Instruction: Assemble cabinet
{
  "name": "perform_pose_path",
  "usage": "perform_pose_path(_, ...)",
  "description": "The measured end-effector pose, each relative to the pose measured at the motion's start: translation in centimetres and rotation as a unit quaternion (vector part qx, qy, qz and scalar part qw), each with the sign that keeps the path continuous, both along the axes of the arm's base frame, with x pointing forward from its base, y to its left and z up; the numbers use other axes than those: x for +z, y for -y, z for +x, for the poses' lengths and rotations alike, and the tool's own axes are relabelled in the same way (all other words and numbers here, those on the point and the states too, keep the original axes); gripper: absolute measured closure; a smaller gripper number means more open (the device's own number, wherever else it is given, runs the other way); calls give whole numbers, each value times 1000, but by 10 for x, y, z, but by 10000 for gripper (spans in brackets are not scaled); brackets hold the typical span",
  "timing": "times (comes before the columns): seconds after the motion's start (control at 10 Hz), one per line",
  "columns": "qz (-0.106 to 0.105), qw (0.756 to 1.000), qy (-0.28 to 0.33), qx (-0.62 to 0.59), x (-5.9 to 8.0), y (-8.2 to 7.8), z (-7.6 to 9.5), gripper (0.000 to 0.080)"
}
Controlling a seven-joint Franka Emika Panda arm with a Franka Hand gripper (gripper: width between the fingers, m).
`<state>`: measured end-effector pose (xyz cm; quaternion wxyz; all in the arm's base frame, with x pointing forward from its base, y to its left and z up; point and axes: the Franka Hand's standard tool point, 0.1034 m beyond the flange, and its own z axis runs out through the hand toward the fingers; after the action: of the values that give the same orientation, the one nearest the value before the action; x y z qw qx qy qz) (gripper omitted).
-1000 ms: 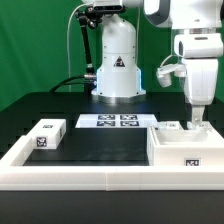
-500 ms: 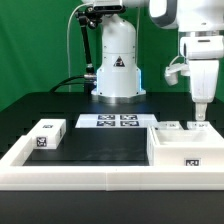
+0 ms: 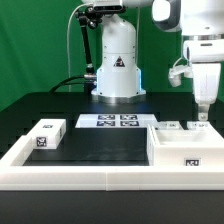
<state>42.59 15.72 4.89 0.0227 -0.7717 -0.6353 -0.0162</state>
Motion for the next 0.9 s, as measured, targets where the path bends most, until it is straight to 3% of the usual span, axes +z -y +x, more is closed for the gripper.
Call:
perform_pose_path(0.3, 23, 1000, 16, 3, -20, -10, -8, 3)
perform_pose_path(0.6, 25, 1000, -1, 0, -37, -10, -18, 3)
perform_pose_path(0.8, 27, 1000, 0, -1, -38, -11, -18, 3)
perform_pose_path(0.9, 27, 1000, 0, -1, -38, -11, -18, 113)
